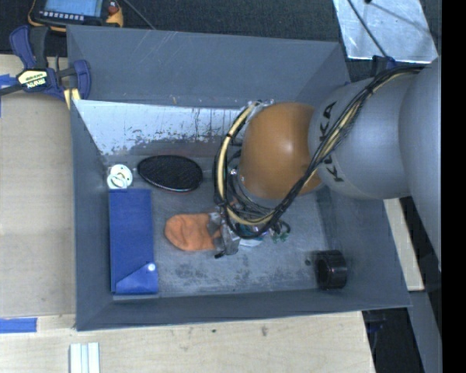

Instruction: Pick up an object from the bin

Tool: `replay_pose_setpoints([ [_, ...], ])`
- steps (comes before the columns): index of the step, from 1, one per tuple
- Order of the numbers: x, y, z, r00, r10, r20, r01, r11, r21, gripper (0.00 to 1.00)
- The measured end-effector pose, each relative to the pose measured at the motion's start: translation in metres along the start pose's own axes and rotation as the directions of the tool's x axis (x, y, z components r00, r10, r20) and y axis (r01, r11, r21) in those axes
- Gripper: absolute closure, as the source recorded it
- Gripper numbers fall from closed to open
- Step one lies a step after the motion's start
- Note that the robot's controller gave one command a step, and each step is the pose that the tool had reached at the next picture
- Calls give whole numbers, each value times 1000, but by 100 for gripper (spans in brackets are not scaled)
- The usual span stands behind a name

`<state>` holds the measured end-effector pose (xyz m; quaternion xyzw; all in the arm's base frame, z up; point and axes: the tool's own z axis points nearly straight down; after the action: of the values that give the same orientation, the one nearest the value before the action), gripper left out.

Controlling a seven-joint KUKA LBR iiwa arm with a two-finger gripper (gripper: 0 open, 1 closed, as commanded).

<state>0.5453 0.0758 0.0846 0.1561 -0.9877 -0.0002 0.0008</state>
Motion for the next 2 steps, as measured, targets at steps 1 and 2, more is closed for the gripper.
replay_pose_setpoints([
  [1,-23,-21,-21,1000,-5,4,5,1000,0,100],
  [2,-10,-22,-56,995,98,1,-98,995,0,100],
])
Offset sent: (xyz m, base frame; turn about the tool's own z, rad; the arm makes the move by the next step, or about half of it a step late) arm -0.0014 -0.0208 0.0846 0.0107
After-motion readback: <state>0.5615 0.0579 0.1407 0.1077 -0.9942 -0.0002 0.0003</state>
